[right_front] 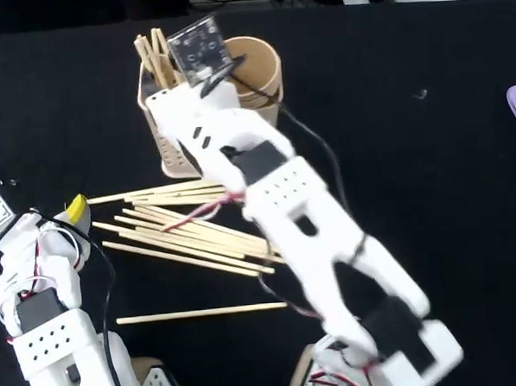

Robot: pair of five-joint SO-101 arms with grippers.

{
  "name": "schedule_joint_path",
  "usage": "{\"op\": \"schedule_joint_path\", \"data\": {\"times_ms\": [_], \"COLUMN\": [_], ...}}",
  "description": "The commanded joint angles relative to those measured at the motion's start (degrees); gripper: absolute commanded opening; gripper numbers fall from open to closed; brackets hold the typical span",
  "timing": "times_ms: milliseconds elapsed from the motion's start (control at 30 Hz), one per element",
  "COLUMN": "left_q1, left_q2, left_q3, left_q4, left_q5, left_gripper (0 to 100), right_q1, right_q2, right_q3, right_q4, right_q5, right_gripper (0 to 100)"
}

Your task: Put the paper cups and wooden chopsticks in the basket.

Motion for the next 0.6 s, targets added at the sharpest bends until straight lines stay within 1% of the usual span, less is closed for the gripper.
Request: {"op": "schedule_joint_path", "data": {"times_ms": [0,67,167,233,267,333,433,500,567], "left_q1": [0.57,0.57,0.57,0.66,1.54,4.97,13.14,18.77,22.73], "left_q2": [-0.88,-0.88,-0.88,-0.88,-0.88,-0.44,-0.35,-0.26,-0.26], "left_q3": [-1.54,-1.54,-1.63,-1.98,-2.07,-2.07,-2.07,-2.15,-2.24], "left_q4": [-1.23,-1.23,-1.23,-0.88,-0.79,-0.62,2.37,5.8,8.62], "left_q5": [0.18,0.18,-0.09,-2.81,-4.4,-8.26,-18.2,-24.44,-27.6], "left_gripper": [31,31,31,31,31,32,32,31,31], "right_q1": [-0.79,-0.62,-0.35,0.18,1.32,4.57,11.6,15.47,18.73], "right_q2": [-13.23,-19.56,-28.09,-32.22,-33.89,-36.7,-40.04,-41.54,-42.59], "right_q3": [-4.44,-4.35,-3.21,0.48,3.47,11.03,23.96,32.4,40.13], "right_q4": [9.58,19.34,37.01,45.71,48.18,48.18,43.43,39.03,33.85], "right_q5": [0.0,0.0,0.09,0.44,1.58,5.45,9.93,10.2,10.02], "right_gripper": [11.3,11.4,11.6,11.6,11.6,11.7,11.7,11.7,11.7]}}
